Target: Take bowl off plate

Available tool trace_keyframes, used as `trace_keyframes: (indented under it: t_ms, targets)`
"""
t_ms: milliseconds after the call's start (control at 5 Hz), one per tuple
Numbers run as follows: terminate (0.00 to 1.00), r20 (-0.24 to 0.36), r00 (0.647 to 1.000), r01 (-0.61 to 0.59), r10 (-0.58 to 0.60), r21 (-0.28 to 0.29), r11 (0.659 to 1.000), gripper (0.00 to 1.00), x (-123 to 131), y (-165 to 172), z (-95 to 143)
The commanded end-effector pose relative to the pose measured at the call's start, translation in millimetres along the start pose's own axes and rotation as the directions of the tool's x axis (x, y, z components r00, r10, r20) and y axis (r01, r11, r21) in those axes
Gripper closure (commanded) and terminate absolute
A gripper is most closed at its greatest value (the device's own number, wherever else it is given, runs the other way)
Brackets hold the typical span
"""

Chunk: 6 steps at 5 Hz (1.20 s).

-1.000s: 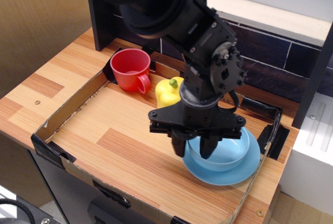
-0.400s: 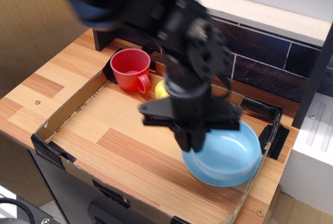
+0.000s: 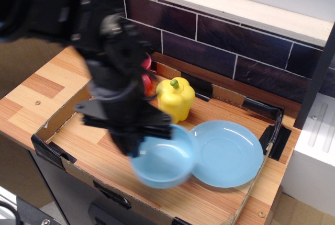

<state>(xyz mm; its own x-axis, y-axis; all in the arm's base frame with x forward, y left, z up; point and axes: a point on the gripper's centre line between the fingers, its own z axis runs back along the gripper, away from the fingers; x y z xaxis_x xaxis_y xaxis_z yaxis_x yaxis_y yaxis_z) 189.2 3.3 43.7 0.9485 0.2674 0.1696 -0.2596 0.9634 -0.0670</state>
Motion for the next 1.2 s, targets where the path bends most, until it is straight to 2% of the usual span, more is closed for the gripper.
trace_keyframes:
  t_ms: [0,400,600,800,1000]
  targets:
    - [0.00,0.088,0.995,-0.044,0.040,0.049,0.998,1.00,28.5,67.0,7.6]
    - [0.00,0.092,0.991,-0.105,0.094,0.124,0.987,1.00,44.2,85.4,-9.5]
    - [0.00,0.062,0.992,-0.120,0.111,0.156,0.980,0.00,43.3,83.0,-13.7]
    - [0.00,0.068,0.993,-0.101,0.091,0.155,0.983,0.00,41.0,79.6,-4.7]
    - [0.00,0.086,0.990,-0.126,0.116,0.122,0.984,0.00,44.0,74.1,20.4]
